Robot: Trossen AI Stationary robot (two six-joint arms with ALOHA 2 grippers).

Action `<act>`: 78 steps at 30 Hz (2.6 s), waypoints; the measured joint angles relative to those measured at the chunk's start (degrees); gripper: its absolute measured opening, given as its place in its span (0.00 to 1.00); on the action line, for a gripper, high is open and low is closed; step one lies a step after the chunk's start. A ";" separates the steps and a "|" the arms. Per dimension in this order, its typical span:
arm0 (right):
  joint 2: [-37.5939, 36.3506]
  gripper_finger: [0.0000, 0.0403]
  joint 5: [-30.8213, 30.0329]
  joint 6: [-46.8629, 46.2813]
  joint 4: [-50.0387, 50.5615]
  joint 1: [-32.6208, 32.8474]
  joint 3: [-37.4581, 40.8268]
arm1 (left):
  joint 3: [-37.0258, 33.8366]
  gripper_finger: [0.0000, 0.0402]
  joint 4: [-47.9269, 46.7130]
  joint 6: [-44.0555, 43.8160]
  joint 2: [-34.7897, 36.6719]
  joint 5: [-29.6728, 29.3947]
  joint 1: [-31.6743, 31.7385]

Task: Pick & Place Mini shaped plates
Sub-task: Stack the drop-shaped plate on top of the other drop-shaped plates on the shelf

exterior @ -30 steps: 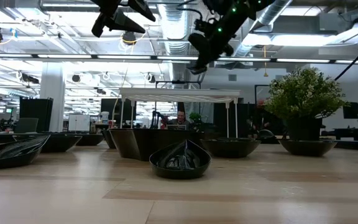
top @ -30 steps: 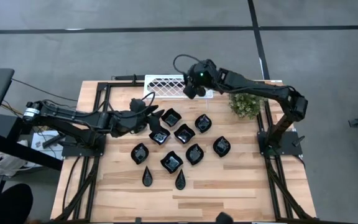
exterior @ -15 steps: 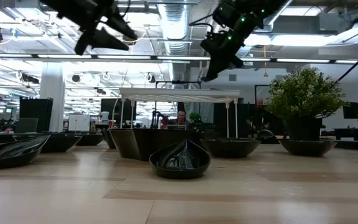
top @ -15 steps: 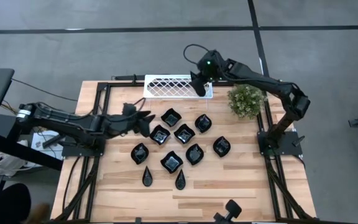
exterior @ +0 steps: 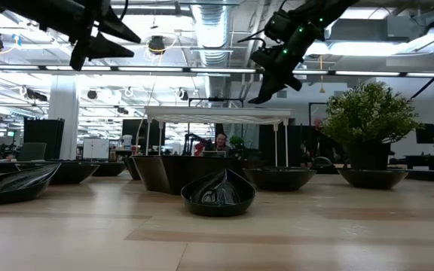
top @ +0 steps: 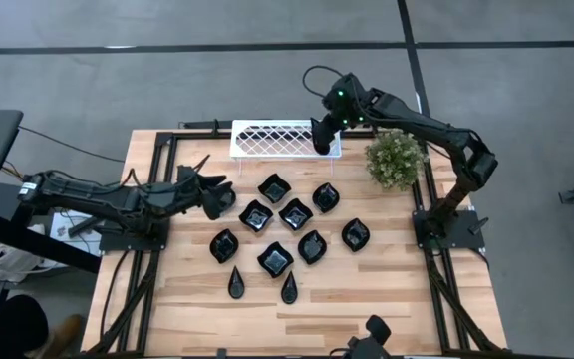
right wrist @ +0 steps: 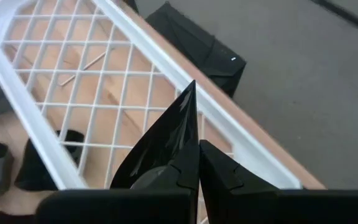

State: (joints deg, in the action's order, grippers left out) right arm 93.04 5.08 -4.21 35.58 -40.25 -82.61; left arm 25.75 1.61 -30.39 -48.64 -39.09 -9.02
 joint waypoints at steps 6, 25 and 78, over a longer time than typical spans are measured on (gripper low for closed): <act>-0.03 0.00 1.42 -0.03 0.01 0.04 0.00 | -0.56 0.42 0.05 0.14 -0.36 -0.01 0.00; -0.03 0.00 2.56 -3.31 3.23 0.87 0.39 | -0.56 0.42 0.17 0.13 -0.37 -0.07 0.00; 0.10 0.00 -4.28 0.26 3.03 3.38 0.44 | -0.54 0.43 0.19 0.13 -0.37 -0.09 0.01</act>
State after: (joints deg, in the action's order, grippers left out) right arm 93.14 0.80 -3.95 38.61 -36.86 -82.17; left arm 25.21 1.80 -30.26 -49.01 -39.18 -9.01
